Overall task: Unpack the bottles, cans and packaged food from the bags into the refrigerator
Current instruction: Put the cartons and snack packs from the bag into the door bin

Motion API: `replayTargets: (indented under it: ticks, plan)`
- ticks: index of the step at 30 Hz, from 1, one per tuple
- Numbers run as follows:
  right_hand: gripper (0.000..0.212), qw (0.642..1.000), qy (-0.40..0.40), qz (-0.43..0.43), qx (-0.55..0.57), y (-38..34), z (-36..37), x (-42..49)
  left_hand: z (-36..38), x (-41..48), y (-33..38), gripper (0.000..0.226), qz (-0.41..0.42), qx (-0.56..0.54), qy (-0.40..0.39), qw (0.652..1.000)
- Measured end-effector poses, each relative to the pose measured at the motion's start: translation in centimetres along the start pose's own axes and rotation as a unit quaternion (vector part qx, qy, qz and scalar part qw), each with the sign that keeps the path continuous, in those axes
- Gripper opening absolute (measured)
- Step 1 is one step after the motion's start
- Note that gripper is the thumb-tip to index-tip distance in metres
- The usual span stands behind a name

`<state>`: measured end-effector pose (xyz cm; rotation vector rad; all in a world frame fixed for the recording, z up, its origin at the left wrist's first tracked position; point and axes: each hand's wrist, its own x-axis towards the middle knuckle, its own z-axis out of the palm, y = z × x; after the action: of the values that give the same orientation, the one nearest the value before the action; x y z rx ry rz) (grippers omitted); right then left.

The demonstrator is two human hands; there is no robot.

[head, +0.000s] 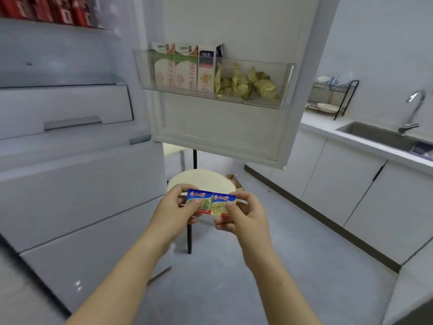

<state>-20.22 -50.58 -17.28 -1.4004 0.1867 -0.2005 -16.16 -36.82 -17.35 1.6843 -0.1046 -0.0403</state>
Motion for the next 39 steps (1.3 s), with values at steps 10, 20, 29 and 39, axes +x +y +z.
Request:
replayTargets:
  ticks: [10,20,29,39]
  plan:
    - [0.015,0.992,-0.100,-0.081,0.008,-3.4,8.4,8.4,-6.6,7.6,3.2,0.025,0.068,-0.022,0.118,0.990]
    - [0.014,0.978,-0.149,-0.143,0.009,-8.0,13.6,16.5,-9.7,15.4,7.8,0.022,0.143,-0.054,0.171,0.973]
    - [0.016,0.965,-0.115,-0.234,-0.004,-10.4,19.3,20.4,-14.7,21.7,11.1,0.018,0.217,-0.068,0.124,0.966]
    - [0.022,0.930,0.025,-0.363,-0.047,-15.7,24.4,22.0,-18.4,27.7,17.3,0.024,0.332,-0.077,0.001,0.940]
